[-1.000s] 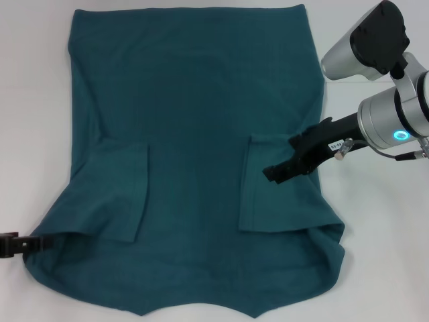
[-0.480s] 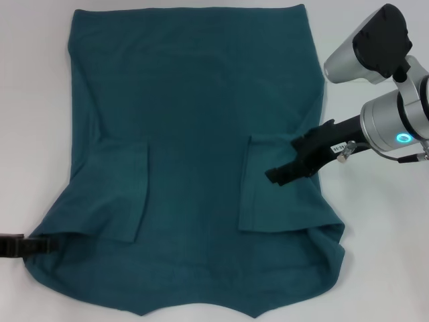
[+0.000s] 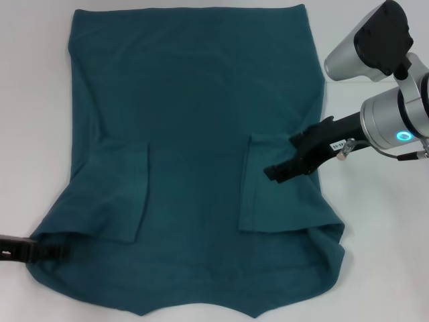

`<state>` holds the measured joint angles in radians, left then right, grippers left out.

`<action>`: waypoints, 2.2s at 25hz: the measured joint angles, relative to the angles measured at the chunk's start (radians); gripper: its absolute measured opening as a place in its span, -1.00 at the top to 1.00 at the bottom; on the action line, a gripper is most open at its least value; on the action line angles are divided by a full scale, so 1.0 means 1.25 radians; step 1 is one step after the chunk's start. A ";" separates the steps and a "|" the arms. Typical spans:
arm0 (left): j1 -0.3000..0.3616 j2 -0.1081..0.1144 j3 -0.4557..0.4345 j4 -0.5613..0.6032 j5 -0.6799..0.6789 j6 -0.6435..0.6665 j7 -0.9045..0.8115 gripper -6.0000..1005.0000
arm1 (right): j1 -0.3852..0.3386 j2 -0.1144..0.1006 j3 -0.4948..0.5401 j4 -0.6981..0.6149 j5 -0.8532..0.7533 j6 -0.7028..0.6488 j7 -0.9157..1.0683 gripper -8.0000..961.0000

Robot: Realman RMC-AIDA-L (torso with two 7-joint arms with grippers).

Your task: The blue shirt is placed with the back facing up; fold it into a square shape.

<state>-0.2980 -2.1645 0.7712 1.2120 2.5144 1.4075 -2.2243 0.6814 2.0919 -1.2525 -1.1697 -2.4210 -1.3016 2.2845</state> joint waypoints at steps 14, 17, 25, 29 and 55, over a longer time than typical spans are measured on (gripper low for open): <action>-0.001 -0.005 0.041 0.006 -0.004 -0.033 -0.005 -0.05 | -0.004 0.001 0.002 -0.007 0.002 0.006 0.003 -0.97; -0.001 -0.005 0.059 0.005 -0.003 -0.040 -0.009 0.19 | -0.006 0.001 0.005 -0.012 0.002 0.006 0.003 -0.96; -0.003 -0.005 0.066 0.010 -0.008 -0.046 -0.010 0.71 | -0.015 0.000 0.007 -0.018 0.000 -0.002 0.022 -0.96; -0.007 -0.005 0.066 0.016 -0.009 -0.034 -0.017 0.88 | -0.027 -0.002 0.009 -0.055 -0.021 -0.044 0.085 -0.96; -0.023 -0.002 0.075 0.022 -0.010 -0.013 -0.017 0.92 | -0.130 0.003 -0.023 -0.100 -0.106 -0.152 0.313 -0.85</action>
<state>-0.3267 -2.1675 0.8648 1.2401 2.5018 1.3913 -2.2460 0.5190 2.0962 -1.2818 -1.2946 -2.5540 -1.4911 2.6757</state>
